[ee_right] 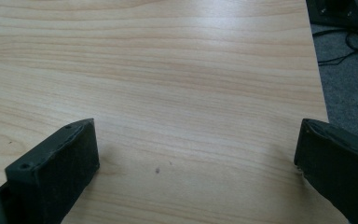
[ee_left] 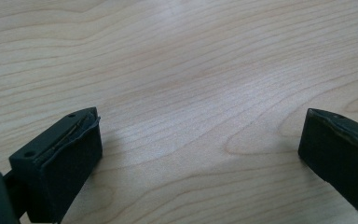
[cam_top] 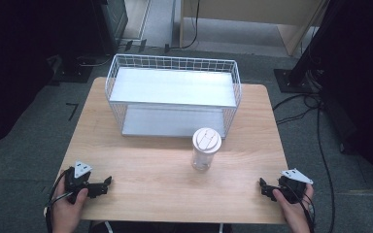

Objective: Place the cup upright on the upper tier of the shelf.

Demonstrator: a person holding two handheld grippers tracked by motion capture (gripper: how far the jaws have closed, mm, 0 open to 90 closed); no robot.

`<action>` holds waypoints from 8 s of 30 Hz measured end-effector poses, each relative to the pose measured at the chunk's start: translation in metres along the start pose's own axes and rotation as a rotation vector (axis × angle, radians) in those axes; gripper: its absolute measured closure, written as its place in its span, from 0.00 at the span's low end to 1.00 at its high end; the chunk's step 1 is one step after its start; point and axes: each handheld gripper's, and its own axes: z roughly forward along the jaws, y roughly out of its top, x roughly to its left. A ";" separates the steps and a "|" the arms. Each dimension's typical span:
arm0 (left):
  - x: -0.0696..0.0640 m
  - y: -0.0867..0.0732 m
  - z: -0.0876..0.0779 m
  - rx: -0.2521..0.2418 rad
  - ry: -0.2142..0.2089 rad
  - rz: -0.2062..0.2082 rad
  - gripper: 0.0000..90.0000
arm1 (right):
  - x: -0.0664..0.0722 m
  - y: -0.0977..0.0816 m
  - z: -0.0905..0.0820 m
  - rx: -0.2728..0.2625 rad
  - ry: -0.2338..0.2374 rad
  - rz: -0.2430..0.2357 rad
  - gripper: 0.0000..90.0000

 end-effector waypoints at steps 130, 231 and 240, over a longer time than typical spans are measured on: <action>0.000 0.000 0.000 0.000 0.000 0.000 0.00 | 0.207 0.110 0.010 -0.396 0.353 -0.013 0.10; 0.000 0.000 0.000 -0.002 -0.002 0.004 0.00 | 0.255 0.339 -0.014 -0.719 0.137 -0.018 0.18; 0.000 0.000 0.000 -0.002 -0.002 0.004 0.00 | 0.255 0.336 -0.012 -0.711 0.130 -0.033 0.17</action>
